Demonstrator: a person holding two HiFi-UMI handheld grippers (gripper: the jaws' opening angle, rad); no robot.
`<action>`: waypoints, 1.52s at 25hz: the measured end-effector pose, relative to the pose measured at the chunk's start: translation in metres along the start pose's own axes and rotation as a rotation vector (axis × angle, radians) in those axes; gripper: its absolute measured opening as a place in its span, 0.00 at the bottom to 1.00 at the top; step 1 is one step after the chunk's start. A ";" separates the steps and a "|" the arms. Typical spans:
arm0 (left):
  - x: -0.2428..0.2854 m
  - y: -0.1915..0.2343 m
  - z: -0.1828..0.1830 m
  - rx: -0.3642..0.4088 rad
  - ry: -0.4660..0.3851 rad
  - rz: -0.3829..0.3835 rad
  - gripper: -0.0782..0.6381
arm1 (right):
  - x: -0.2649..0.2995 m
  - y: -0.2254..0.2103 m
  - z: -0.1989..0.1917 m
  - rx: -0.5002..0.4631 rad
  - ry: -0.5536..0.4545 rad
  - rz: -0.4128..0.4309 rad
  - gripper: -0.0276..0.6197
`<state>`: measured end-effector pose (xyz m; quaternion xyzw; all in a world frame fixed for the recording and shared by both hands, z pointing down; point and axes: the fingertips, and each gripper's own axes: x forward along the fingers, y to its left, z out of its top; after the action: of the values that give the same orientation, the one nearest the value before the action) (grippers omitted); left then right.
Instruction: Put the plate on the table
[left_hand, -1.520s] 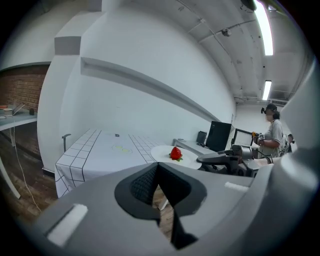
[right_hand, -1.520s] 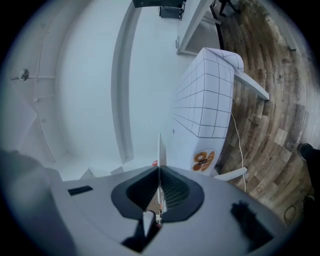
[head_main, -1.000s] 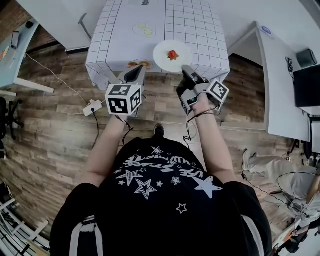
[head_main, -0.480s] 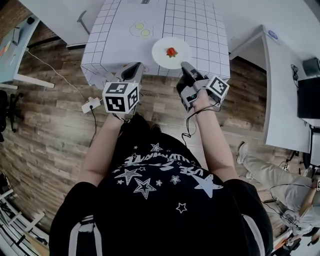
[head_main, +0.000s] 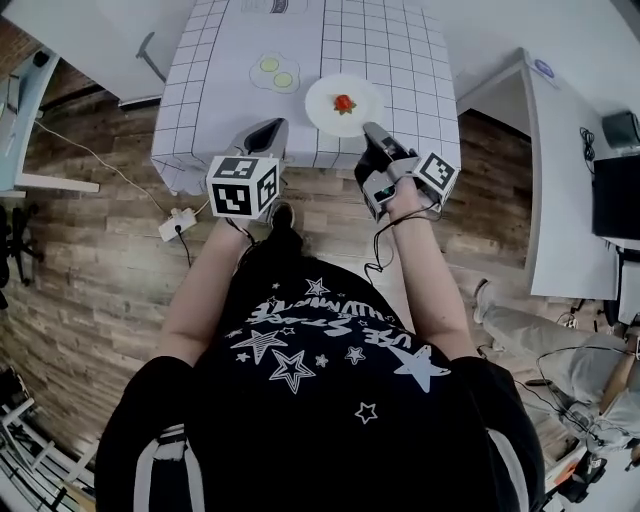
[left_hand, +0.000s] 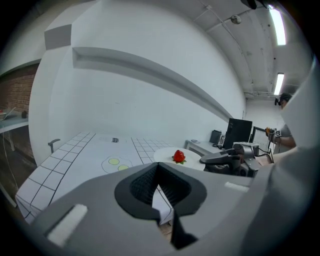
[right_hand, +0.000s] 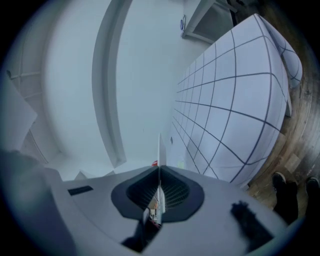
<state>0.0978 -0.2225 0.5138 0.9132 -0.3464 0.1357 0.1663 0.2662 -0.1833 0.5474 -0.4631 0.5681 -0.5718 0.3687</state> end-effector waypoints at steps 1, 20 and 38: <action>0.006 0.004 0.002 -0.001 0.002 -0.006 0.12 | 0.005 0.000 0.004 -0.002 -0.008 0.000 0.07; 0.093 0.078 0.022 -0.006 0.078 -0.071 0.12 | 0.087 -0.055 0.037 0.032 -0.045 -0.144 0.07; 0.118 0.092 0.005 -0.029 0.137 -0.127 0.12 | 0.094 -0.096 0.032 0.035 -0.067 -0.311 0.07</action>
<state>0.1219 -0.3583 0.5716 0.9194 -0.2774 0.1822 0.2111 0.2784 -0.2743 0.6502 -0.5579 0.4669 -0.6158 0.3026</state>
